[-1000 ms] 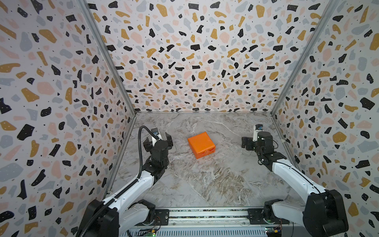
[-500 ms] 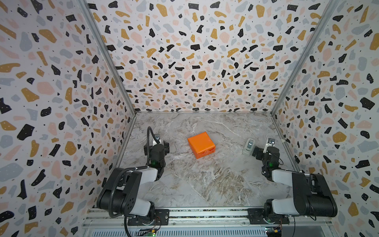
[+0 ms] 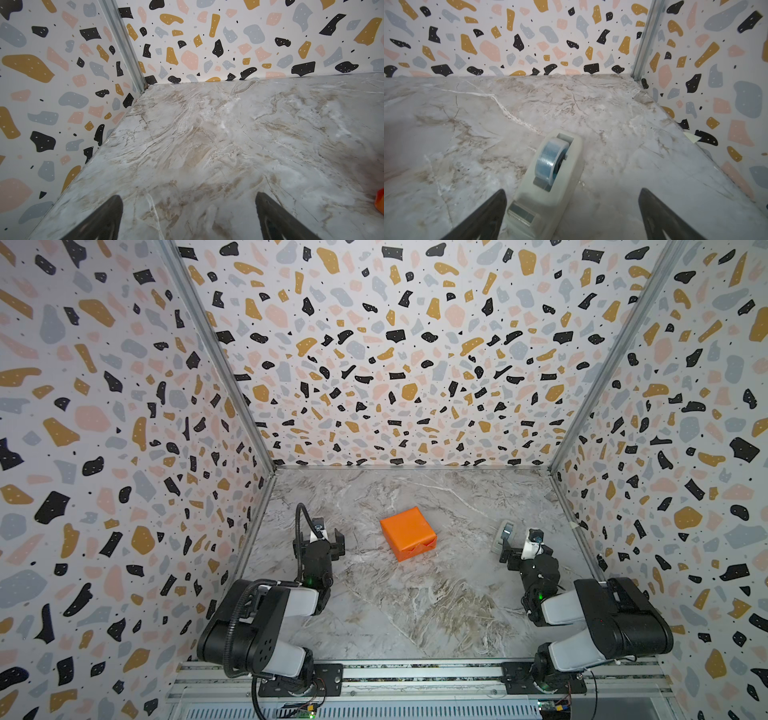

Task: Wrap a gift box in wrapping paper
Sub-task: Reset both arms

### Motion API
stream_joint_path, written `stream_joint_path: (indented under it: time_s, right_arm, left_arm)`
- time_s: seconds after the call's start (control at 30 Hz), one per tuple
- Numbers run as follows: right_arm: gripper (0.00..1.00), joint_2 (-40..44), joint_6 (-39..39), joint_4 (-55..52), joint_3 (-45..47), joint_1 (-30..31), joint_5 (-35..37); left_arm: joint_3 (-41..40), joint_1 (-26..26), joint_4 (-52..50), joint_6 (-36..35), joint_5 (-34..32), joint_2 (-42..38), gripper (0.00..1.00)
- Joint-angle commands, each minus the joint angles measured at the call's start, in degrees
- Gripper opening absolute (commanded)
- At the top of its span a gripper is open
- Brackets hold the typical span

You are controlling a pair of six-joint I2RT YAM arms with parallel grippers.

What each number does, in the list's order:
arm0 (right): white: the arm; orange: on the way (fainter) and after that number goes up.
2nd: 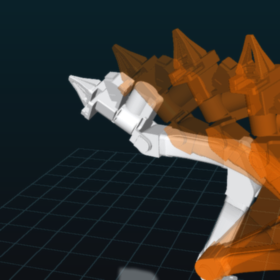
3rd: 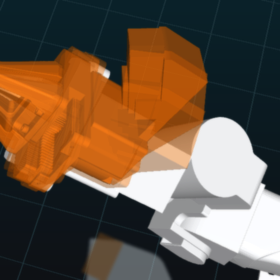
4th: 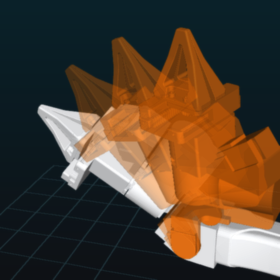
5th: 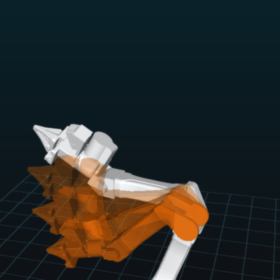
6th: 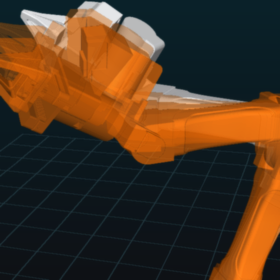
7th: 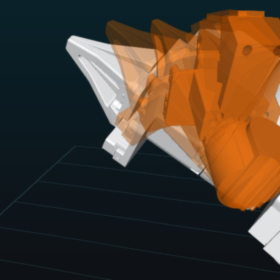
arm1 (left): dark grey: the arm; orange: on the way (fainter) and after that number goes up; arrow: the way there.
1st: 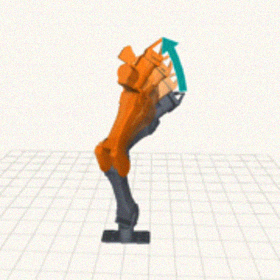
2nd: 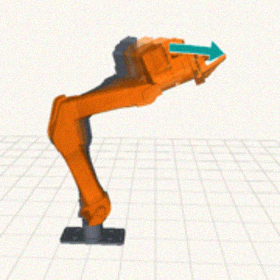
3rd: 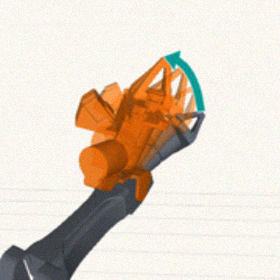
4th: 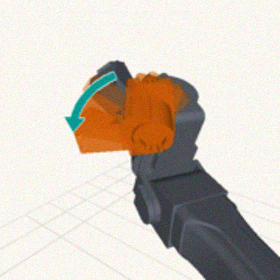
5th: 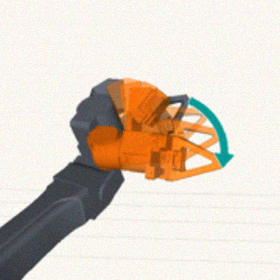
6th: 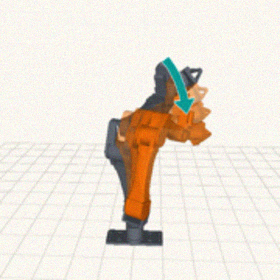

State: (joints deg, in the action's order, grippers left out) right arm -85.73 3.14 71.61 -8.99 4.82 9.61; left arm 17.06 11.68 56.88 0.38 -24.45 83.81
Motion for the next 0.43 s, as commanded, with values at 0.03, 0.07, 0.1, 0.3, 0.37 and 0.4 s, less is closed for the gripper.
stream_joint_path:
  time_s: [0.03, 0.07, 0.1, 0.3, 0.37, 0.4]
  right_arm:
    - [0.99, 0.66, -1.55, 1.82, -1.66, 1.35, 3.75]
    - [0.99, 0.6, -1.7, 1.98, -1.6, 1.49, 3.75]
    - [0.99, 0.72, -1.73, 1.34, -1.76, 1.56, 3.93]
    - [0.99, 0.21, -1.84, 1.23, -2.27, 1.95, 4.54]
    - [0.99, 0.56, -1.73, 1.52, -1.81, 1.95, 4.54]
    - [0.99, 0.64, -1.85, 1.61, -1.82, 1.95, 4.49]
  left_arm:
    - [0.08, -0.21, 4.19, -0.29, 0.17, -0.75, 0.99]
    - [0.0, -0.17, 4.15, -0.34, 0.15, -0.74, 1.0]
    - [-0.02, -0.17, 4.13, -0.26, 0.17, -0.75, 1.0]
    - [-0.1, -0.17, 4.16, -0.29, 0.23, -0.92, 0.99]
    - [-0.1, -0.17, 4.14, -0.28, 0.28, -0.99, 1.0]
    - [-0.1, -0.17, 4.2, -0.25, 0.26, -1.01, 1.0]
